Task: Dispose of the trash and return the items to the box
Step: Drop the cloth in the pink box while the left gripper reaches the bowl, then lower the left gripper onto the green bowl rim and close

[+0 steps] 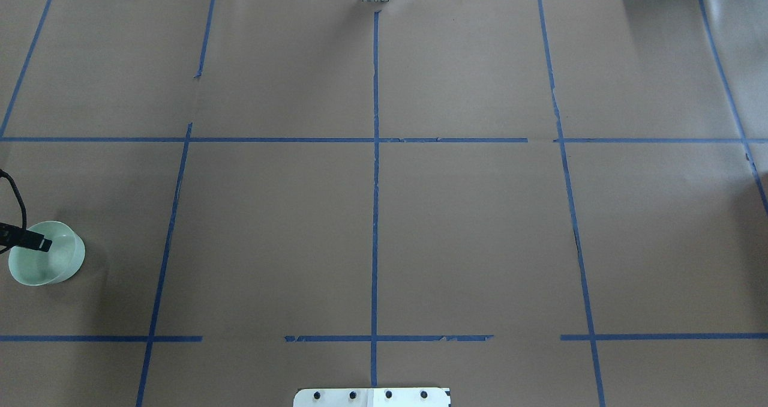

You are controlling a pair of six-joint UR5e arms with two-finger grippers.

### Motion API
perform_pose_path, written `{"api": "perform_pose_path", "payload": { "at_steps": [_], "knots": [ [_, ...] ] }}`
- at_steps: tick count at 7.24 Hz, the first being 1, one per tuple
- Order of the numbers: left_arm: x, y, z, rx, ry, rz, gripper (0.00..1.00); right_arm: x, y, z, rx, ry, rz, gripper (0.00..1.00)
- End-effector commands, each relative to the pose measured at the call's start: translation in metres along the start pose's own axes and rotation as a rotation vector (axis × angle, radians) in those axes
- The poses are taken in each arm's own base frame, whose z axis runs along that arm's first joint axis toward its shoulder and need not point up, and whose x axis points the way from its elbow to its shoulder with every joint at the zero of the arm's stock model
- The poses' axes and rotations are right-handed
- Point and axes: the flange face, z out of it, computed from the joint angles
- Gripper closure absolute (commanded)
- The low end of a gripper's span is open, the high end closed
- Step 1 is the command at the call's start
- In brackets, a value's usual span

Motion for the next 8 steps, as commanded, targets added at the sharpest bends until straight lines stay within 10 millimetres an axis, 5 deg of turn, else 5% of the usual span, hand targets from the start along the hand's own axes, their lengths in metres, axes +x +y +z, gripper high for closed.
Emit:
{"api": "perform_pose_path", "payload": {
  "at_steps": [1, 4, 5, 7, 8],
  "knots": [
    [-0.0042, 0.0065, 0.0142, -0.024, -0.007, 0.0, 0.0, 0.0069, 0.0147, 0.0126, -0.016, -0.009, 0.015, 1.0],
    [-0.0052, 0.0073, 0.0144, -0.02, -0.006, 0.004, 0.0, 0.0068, 0.0153, 0.0138, -0.018, -0.009, 0.018, 1.0],
    [-0.0052, 0.0073, 0.0144, -0.02, -0.006, 0.004, 0.0, 0.0069, 0.0159, 0.0143, -0.018, -0.01, 0.028, 0.04],
    [-0.0048, 0.0075, 0.0148, -0.021, -0.005, 0.002, 0.07, 0.0059, 0.0142, 0.0125, -0.016, -0.01, 0.027, 0.0],
    [-0.0048, 0.0075, 0.0148, -0.021, -0.005, -0.004, 0.46, 0.0059, 0.0142, 0.0125, -0.016, -0.01, 0.025, 0.0]
  ]
}}
